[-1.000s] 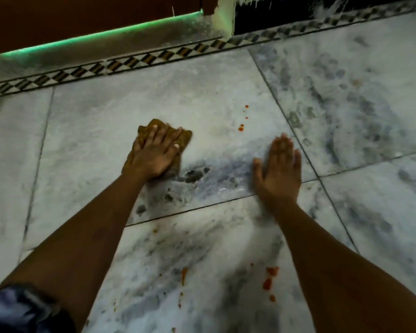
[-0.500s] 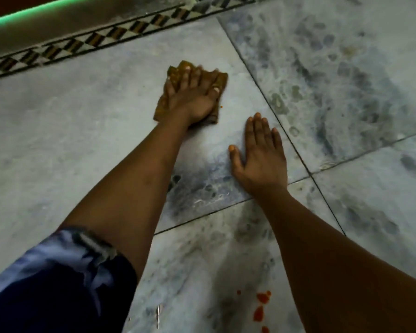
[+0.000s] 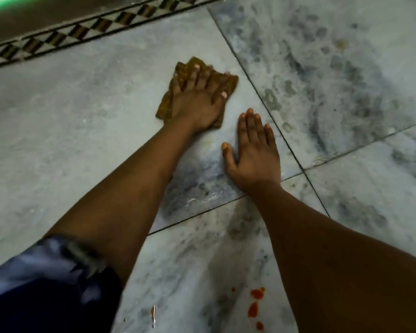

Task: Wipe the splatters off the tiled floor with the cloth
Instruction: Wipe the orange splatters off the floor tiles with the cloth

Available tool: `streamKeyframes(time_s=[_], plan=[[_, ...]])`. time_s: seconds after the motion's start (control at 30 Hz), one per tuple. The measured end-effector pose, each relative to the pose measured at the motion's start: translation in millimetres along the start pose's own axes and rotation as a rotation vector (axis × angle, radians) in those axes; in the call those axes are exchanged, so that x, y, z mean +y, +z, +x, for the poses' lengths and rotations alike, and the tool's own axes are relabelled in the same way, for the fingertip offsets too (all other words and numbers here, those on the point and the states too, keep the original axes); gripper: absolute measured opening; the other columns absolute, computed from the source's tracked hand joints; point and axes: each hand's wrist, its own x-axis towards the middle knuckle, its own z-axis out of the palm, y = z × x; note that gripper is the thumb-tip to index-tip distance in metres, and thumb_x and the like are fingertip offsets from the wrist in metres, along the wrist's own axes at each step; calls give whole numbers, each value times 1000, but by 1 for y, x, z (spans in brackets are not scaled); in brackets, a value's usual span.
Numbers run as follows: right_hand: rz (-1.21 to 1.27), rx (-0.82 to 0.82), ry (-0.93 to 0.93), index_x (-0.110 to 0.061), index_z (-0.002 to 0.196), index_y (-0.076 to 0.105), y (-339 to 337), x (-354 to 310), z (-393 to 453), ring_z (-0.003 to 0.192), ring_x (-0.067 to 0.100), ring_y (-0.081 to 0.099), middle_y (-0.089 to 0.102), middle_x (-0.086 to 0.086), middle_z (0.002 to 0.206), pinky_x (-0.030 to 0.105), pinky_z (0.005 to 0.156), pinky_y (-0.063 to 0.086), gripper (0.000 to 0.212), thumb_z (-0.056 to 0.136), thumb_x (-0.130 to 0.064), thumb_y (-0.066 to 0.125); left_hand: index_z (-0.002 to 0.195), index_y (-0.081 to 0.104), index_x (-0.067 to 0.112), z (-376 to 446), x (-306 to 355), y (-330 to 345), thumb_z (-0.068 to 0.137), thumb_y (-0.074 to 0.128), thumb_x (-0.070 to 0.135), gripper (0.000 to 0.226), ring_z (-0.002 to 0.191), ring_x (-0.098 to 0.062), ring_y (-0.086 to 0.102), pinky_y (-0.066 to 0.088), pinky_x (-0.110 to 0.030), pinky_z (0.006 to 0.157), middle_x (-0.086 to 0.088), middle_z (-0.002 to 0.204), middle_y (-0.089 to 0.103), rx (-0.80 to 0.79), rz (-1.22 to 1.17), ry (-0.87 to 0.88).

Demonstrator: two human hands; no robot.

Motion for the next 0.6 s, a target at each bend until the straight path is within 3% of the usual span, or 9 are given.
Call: streamKeyframes(time_s=[0.17, 0.37, 0.6], plan=[[2, -28, -1, -5, 149, 10, -3, 0, 0, 146, 24, 5, 7, 13, 158, 34, 117, -2, 78, 86, -51, 11, 145, 12, 47, -64, -33, 12, 94, 18, 51, 51, 146, -17, 0, 1, -51, 112, 8, 158, 8, 56, 17, 87], [11, -64, 2, -5, 149, 7, -8, -3, -1, 146, 21, 3, 5, 12, 158, 33, 117, -3, 75, 86, -45, 13, 147, 2, 44, -38, -12, -5, 99, 17, 48, 50, 145, -20, -10, -8, -53, 113, 5, 159, -6, -121, 50, -67], [11, -19, 105, -5, 149, 8, -10, 5, -44, 146, 23, 3, 6, 13, 158, 33, 115, -5, 72, 88, -42, 16, 143, 4, 50, -150, -28, 17, 90, 10, 58, 54, 145, -14, -5, -4, -47, 114, 11, 158, 0, -47, 48, 58]])
